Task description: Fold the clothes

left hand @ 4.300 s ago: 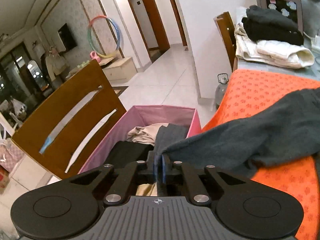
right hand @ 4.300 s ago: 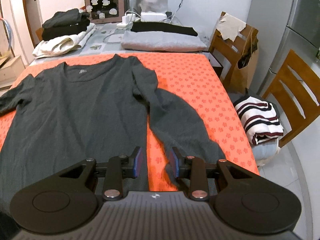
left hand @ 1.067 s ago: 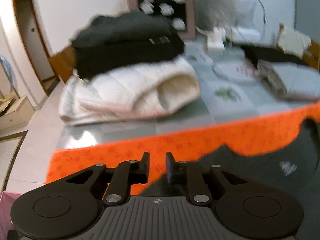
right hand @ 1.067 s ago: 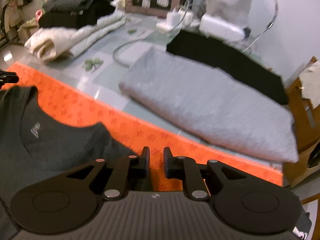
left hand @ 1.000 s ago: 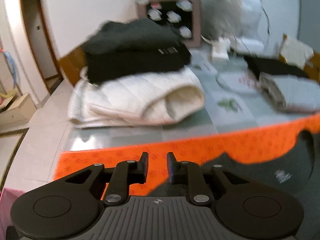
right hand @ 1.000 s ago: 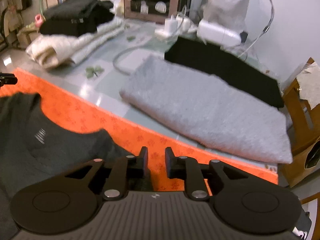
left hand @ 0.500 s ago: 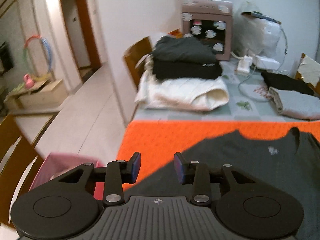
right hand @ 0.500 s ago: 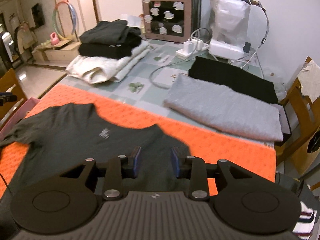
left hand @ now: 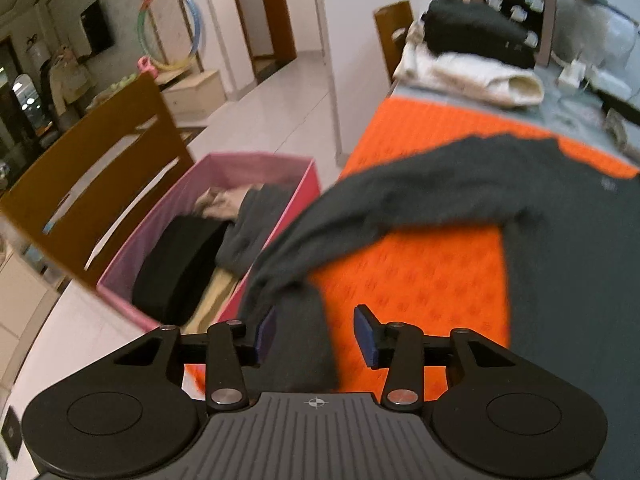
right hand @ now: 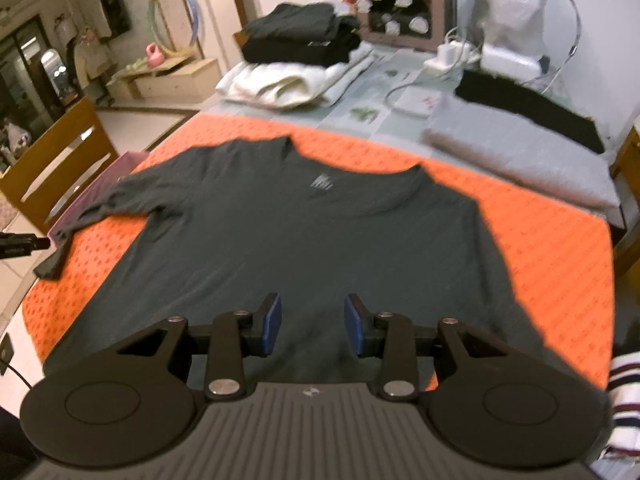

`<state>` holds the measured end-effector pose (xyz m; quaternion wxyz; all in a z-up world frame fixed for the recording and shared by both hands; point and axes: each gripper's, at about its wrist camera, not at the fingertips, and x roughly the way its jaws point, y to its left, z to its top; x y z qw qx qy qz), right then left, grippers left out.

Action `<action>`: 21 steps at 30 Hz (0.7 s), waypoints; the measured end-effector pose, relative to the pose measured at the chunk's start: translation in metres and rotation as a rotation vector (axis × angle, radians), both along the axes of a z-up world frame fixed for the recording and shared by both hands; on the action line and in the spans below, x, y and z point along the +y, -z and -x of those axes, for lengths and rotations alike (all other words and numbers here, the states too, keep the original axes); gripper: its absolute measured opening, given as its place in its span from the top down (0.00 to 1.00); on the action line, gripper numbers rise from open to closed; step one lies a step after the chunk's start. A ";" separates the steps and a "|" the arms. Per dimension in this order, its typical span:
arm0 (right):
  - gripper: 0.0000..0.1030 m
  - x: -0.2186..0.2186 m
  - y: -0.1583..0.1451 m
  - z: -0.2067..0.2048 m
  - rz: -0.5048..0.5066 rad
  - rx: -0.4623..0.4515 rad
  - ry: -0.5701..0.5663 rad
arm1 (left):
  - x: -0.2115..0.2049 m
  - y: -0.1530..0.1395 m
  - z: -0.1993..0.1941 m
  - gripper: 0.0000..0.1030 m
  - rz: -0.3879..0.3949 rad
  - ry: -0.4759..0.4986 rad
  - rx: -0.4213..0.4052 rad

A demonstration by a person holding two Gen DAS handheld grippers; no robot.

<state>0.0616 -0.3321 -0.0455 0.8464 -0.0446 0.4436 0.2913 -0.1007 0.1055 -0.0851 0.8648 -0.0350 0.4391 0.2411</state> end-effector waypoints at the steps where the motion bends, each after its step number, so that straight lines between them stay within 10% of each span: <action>1: 0.61 0.005 0.001 0.007 0.002 0.003 -0.006 | 0.002 0.004 0.007 0.55 0.002 -0.004 0.001; 9: 0.61 0.061 0.009 0.055 0.006 0.024 -0.001 | 0.047 0.013 0.049 0.53 0.073 0.030 -0.052; 21: 0.61 0.163 0.018 0.112 0.023 0.044 0.122 | 0.145 0.052 0.051 0.52 0.489 0.070 -0.102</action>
